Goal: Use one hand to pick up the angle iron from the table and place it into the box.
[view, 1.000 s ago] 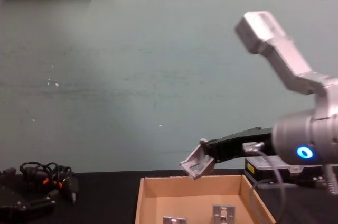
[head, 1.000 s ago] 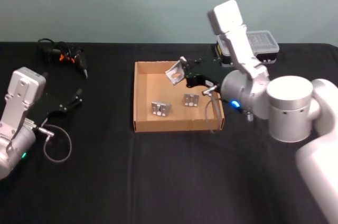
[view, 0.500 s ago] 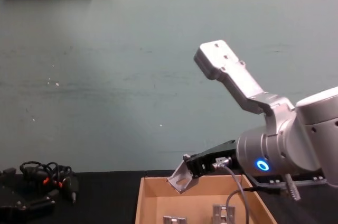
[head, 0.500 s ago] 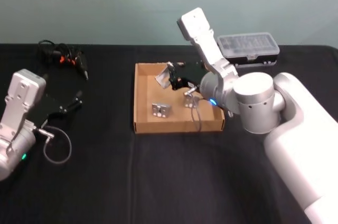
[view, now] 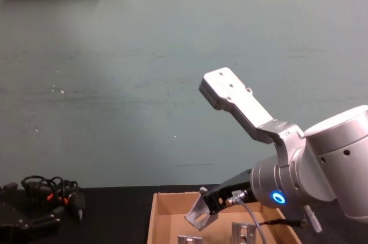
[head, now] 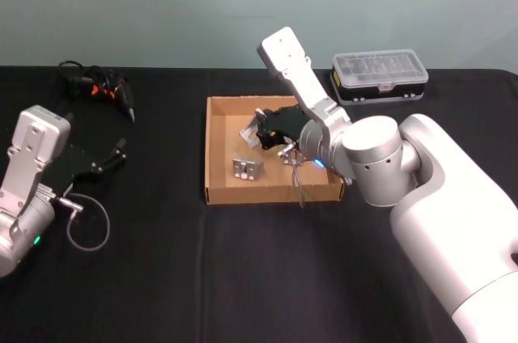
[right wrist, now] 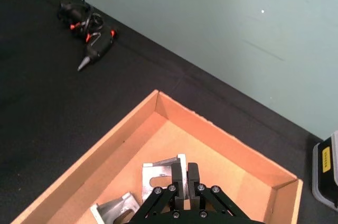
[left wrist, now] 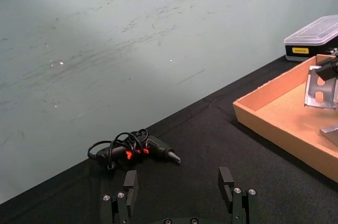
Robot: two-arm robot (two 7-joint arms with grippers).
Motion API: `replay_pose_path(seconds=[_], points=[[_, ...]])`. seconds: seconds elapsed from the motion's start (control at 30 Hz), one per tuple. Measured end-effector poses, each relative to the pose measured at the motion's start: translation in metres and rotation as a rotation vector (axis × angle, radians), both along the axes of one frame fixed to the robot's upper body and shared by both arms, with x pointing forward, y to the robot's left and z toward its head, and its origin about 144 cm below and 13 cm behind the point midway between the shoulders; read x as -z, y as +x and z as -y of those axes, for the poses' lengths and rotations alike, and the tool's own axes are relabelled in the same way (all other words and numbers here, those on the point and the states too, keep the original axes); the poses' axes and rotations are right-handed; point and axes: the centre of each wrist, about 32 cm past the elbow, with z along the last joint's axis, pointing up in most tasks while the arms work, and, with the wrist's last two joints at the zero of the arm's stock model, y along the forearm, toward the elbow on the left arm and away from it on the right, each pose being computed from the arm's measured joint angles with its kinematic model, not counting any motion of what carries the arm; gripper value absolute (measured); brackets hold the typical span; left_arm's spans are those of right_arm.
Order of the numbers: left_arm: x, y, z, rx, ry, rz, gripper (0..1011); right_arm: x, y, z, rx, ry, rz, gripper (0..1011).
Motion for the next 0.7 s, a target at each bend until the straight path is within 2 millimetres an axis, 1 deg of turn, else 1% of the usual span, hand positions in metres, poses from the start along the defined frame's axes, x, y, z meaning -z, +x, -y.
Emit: replay_pose_path(seconds=[0.2,0.6,0.63,0.7], points=[[0.0,0.0,0.0,0.0,0.0,0.0,1000,0.0055,0.001,-0.0002,0.004,-0.016,-0.025,57],[0.0,0.0,0.0,0.0,0.0,0.0,1000,0.0082,0.003,0.0041,0.018,-0.019,-0.056,57],[0.0,0.0,0.0,0.0,0.0,0.0,1000,0.0084,0.003,0.0042,0.018,-0.02,-0.058,64],[0.0,0.0,0.0,0.0,0.0,0.0,1000,0.0085,0.003,0.0045,0.018,-0.022,-0.062,123]])
